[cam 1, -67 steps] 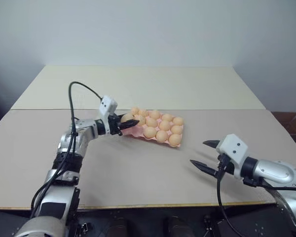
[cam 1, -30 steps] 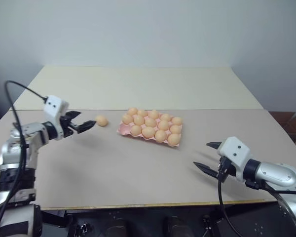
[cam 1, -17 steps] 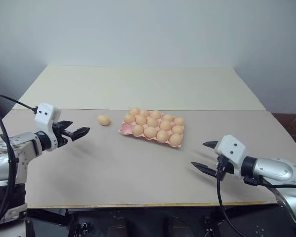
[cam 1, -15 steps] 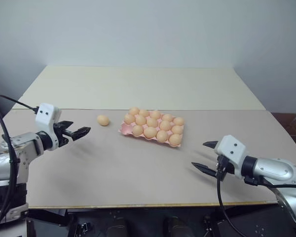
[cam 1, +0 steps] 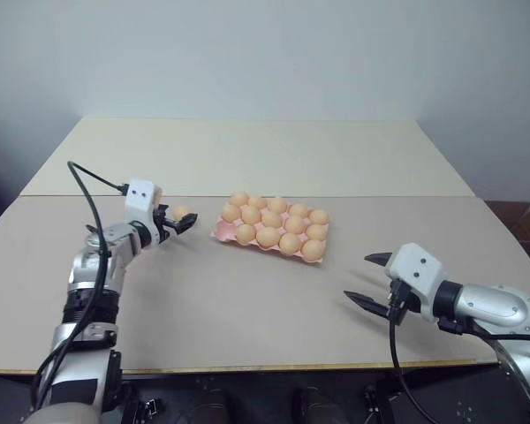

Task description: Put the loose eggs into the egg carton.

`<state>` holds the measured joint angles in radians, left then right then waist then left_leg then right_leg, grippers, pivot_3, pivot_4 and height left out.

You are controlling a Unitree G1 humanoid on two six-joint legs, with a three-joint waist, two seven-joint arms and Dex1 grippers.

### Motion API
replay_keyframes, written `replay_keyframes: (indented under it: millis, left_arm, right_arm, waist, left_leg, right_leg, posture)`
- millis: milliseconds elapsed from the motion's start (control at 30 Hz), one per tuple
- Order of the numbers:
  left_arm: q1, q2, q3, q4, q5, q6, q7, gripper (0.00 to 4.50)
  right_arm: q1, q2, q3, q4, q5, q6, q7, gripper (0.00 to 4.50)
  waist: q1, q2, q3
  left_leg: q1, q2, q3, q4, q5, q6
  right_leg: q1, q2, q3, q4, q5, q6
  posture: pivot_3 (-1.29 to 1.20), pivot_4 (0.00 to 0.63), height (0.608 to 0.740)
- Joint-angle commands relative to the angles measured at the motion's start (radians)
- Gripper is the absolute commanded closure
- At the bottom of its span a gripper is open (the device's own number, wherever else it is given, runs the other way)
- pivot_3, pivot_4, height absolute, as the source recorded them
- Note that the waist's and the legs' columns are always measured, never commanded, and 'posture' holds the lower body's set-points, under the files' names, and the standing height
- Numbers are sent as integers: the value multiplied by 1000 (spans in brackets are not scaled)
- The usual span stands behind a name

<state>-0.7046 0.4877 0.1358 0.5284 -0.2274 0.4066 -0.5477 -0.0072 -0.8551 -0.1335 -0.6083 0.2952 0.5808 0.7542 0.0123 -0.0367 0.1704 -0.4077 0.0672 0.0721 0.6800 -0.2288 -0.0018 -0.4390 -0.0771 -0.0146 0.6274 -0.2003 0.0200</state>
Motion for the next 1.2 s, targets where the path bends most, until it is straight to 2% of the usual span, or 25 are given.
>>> replay_keyframes:
  millis: [33, 267, 567, 667, 800, 833, 1100, 1200]
  left_arm:
    - [-67, -20, 1, 83, 34, -108, 39, 21]
    - [-131, -42, 31, 274, 51, -189, 99, 21]
    - [-135, -63, 29, 308, 48, -212, 58, 21]
    - [-148, -71, 44, 339, 44, -228, 76, 630]
    - [-155, -75, 36, 368, 58, -259, 69, 1912]
    - [-157, -75, 29, 374, 69, -264, 71, 2077]
    - [-156, -75, 25, 356, 67, -260, 45, 2133]
    - [-117, -52, 33, 221, 18, -212, -50, 2133]
  right_arm:
    - [14, -18, -47, -45, 0, 7, -7, 0]
    - [42, -21, -64, -68, -1, 19, -15, 0]
    - [40, -18, -60, -63, -7, 18, -24, 0]
    - [36, -16, -53, -59, -14, 14, -27, 0]
    - [35, -13, -51, -49, -21, 9, -28, 0]
    - [35, -12, -51, -48, -23, 7, -28, 0]
    - [43, 0, -44, -49, -37, 3, -40, 0]
    - [50, 6, -48, -56, -40, 7, -49, 0]
  waist:
    - [0, 0, 0]
    - [-2, 0, 0]
    - [0, 0, 0]
    - [0, 0, 0]
    - [-1, 0, 0]
    - [-1, 0, 0]
    - [-1, 0, 0]
    - [-1, 0, 0]
  left_leg:
    - [0, 0, 0, 0, 0, 0]
    - [0, 0, 0, 0, 0, 0]
    - [0, 0, 0, 0, 0, 0]
    - [0, 0, 0, 0, 0, 0]
    - [0, 0, 0, 0, 0, 0]
    - [0, 0, 0, 0, 0, 0]
    - [0, 0, 0, 0, 0, 0]
    - [0, 0, 0, 0, 0, 0]
  right_leg:
    - [0, 0, 0, 0, 0, 0]
    - [0, 0, 0, 0, 0, 1]
    - [0, 0, 0, 0, 0, 1]
    - [0, 0, 0, 0, 0, 1]
    - [0, 0, 0, 0, 0, 1]
    - [0, 0, 0, 0, 0, 1]
    - [0, 0, 0, 0, 0, 1]
    - [0, 0, 0, 0, 0, 1]
  posture:
    - [0, 150, 740]
    - [0, 150, 740]
    - [0, 150, 740]
    - [0, 150, 740]
    - [0, 150, 740]
    - [0, 150, 740]
    - [0, 150, 740]
    - [0, 150, 740]
